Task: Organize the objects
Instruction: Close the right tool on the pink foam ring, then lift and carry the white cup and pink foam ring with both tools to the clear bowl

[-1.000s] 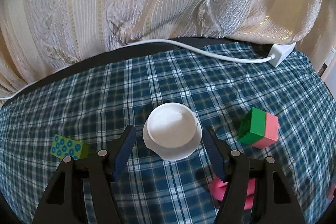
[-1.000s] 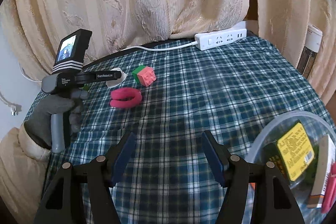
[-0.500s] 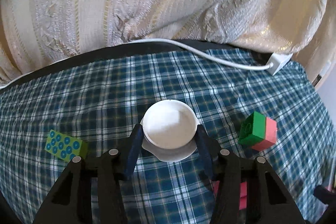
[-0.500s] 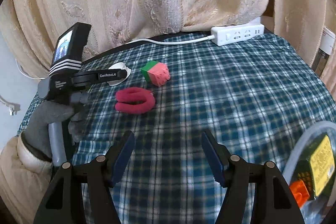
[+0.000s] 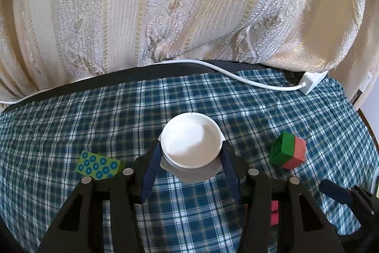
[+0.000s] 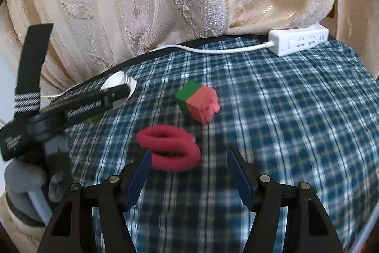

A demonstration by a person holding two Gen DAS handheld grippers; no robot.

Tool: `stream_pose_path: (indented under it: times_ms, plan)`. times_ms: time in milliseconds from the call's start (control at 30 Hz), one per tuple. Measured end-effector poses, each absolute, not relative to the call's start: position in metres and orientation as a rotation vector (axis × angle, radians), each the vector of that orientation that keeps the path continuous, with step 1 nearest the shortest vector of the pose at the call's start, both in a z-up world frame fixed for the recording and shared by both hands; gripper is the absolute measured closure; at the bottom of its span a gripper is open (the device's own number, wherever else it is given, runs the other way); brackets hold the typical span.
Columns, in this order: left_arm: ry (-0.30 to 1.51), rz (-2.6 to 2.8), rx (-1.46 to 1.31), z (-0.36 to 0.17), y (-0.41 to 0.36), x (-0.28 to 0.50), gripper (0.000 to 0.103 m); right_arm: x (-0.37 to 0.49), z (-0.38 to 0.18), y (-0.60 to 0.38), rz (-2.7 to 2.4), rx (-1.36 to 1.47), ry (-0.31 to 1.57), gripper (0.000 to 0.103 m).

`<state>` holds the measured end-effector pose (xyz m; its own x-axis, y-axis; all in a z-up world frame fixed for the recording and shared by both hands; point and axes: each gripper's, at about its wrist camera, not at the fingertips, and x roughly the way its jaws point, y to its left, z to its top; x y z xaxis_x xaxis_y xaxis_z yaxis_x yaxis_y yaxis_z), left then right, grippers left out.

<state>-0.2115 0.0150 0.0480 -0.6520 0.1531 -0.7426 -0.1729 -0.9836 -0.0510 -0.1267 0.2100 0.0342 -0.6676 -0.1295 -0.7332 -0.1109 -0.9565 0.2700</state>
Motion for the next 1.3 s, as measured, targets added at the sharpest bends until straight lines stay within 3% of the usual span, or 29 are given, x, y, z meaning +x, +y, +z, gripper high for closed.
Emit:
stream_pose_path:
  times_ms: [467,1233,1300]
  plan:
    - [0.014,2.721,-1.214,0.052,0.007,-0.213,0.051,-0.113,0.028,0.165,-2.586,1.277,-0.322,0.034]
    - [0.018,2.714,-1.242,0.047,0.007,-0.216,0.051,-0.159,0.009,0.161,-2.723,1.314,-0.003,0.034]
    - [0.019,2.713,-1.239,0.048,0.007,-0.216,0.051,-0.159,0.009,0.16,-2.73,1.315,0.016,0.039]
